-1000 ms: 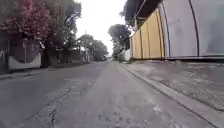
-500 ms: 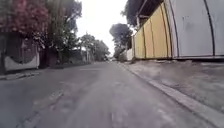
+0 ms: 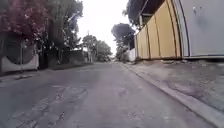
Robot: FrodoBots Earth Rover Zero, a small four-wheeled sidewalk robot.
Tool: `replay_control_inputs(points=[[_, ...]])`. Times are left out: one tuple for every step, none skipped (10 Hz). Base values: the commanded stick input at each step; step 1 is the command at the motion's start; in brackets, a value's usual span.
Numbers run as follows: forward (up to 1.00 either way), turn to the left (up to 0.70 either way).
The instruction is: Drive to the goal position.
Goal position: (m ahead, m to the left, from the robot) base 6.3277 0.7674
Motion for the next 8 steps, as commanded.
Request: replay_control_inputs(points=[[1.00, 0.00], [1.00, 0.00], [1.00, 0.00], [1.00, 0.00], [1.00, 0.00], [1.00, 0.00], [1.00, 0.00], [1.00, 0.00]])
